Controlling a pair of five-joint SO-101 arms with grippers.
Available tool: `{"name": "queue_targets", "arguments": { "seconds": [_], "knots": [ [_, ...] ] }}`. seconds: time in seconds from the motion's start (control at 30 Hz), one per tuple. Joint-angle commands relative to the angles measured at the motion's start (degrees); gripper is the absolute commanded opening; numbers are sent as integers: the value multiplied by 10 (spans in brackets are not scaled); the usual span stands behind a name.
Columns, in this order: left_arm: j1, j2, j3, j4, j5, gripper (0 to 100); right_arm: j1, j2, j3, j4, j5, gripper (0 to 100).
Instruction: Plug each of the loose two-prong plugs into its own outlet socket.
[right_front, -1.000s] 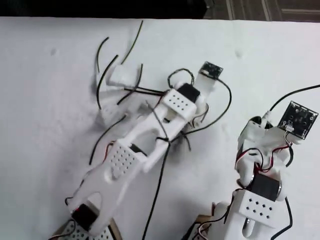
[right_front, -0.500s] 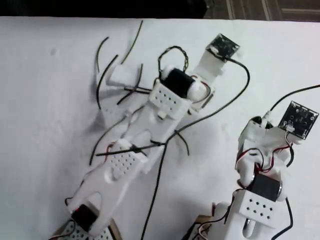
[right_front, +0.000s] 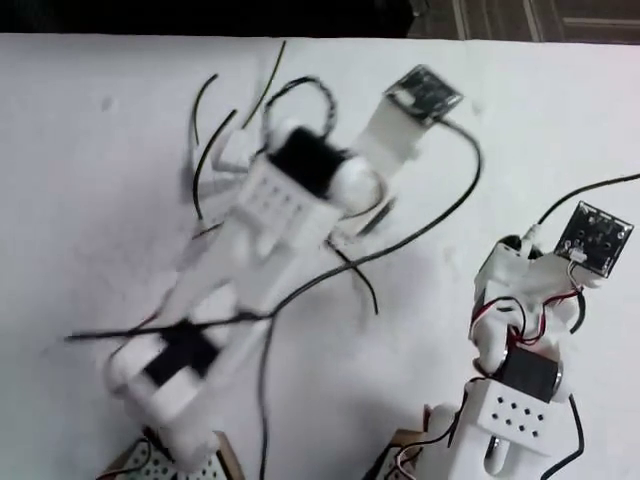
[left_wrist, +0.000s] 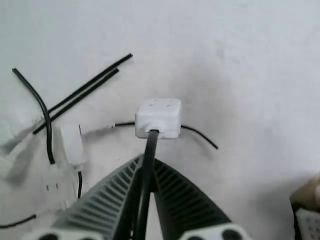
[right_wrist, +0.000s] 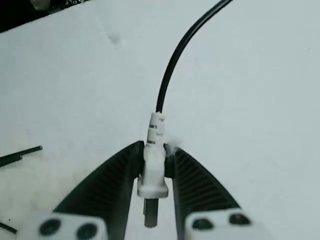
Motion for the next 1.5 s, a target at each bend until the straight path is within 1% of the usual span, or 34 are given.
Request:
{"name": "queue_targets", "arguments": {
  "seconds": [0.0, 0.13, 0.27, 0.33, 0.4, 0.47, 0.53, 0.63, 0.7, 0.77, 0.87, 1.0, 1.13, 1.2, 1.33, 1.47],
  "knots": [
    [-22, -203, 197, -15, -14, 20, -1, -1, -4, -5, -6, 17],
    [-43, -362, 420, -60, -57, 20, -1, -1, -4, -5, -6, 17],
    [-63, -512, 645, -136, -86, 20, -1, -1, -4, -5, -6, 17],
    [-71, -582, 744, -178, -90, 20, -1, 0, -4, -5, -6, 17],
    [-81, -640, 823, -215, -89, 20, -1, 1, -4, -5, -6, 17],
    [-106, -687, 874, -249, -97, 25, -2, 1, -4, -5, -6, 17],
    [-141, -719, 912, -271, -128, 60, -8, 1, -4, -5, -6, 17],
    [-192, -742, 968, -291, -167, 142, -24, -1, 8, -5, -4, 17],
    [-238, -750, 993, -295, -193, 190, -37, -2, 12, -6, -3, 17],
    [-282, -762, 1007, -294, -233, 230, -46, 0, 12, -5, -3, 17],
    [-346, -789, 1007, -288, -296, 254, -58, 1, 12, -4, -2, 17],
    [-395, -857, 1007, -272, -345, 256, -78, 0, 13, 12, -2, 17],
    [-403, -938, 1008, -217, -360, 256, -118, -2, 8, 40, -1, 17],
    [-409, -974, 1012, -205, -360, 256, -153, -2, 8, 45, -1, 17],
    [-464, -1033, 1025, -206, -358, 256, -244, -3, 0, 65, 10, 17],
    [-528, -1080, 1051, -209, -340, 255, -349, -3, -36, 109, 14, 17]
  ]
}}
